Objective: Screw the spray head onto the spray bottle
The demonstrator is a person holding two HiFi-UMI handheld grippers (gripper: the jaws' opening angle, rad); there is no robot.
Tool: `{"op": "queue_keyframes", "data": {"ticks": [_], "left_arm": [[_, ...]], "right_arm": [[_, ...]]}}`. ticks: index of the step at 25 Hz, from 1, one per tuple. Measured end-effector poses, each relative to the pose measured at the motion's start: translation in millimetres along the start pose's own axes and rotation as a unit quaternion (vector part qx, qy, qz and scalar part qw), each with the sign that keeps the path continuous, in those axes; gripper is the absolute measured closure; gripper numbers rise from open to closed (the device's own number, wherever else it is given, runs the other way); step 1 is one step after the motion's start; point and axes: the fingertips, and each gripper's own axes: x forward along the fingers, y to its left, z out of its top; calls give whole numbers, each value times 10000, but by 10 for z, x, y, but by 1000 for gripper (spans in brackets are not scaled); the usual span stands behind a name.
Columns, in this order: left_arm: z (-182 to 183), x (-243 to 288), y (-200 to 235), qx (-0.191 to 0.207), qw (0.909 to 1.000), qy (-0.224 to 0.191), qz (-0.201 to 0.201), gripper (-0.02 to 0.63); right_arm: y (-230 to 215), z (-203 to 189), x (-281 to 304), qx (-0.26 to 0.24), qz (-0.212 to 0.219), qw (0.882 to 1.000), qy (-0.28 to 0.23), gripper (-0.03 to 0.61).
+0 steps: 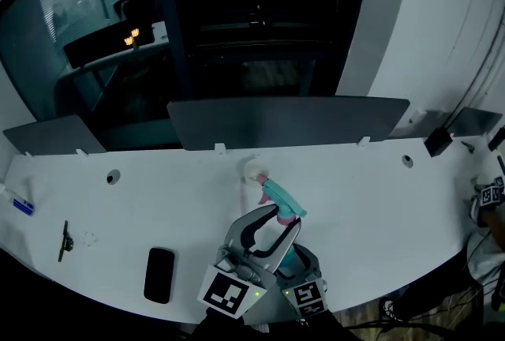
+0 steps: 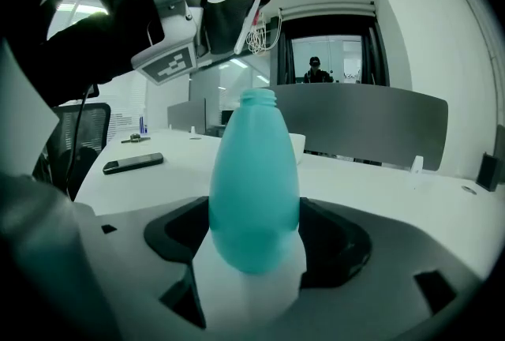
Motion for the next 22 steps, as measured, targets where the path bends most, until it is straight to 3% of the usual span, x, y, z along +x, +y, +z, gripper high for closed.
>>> {"op": "queue_keyframes", "data": {"ticks": [4, 11, 15, 22], "left_arm": [[-226, 22, 16, 7, 9996, 134, 245, 474], [-532, 86, -109, 362, 9984, 432, 98, 474], [-757, 8, -197, 368, 9979, 528, 94, 474], [-1176, -187, -456, 320, 9931, 1021, -478, 474]], "right_arm": [[-9, 18, 8, 3, -3, 10000, -23, 213], [-22, 22, 1, 50, -2, 10000, -34, 215], [-39, 18, -16, 145, 15, 9999, -51, 214], [-64, -31, -8, 187, -11, 9998, -83, 214]]}}
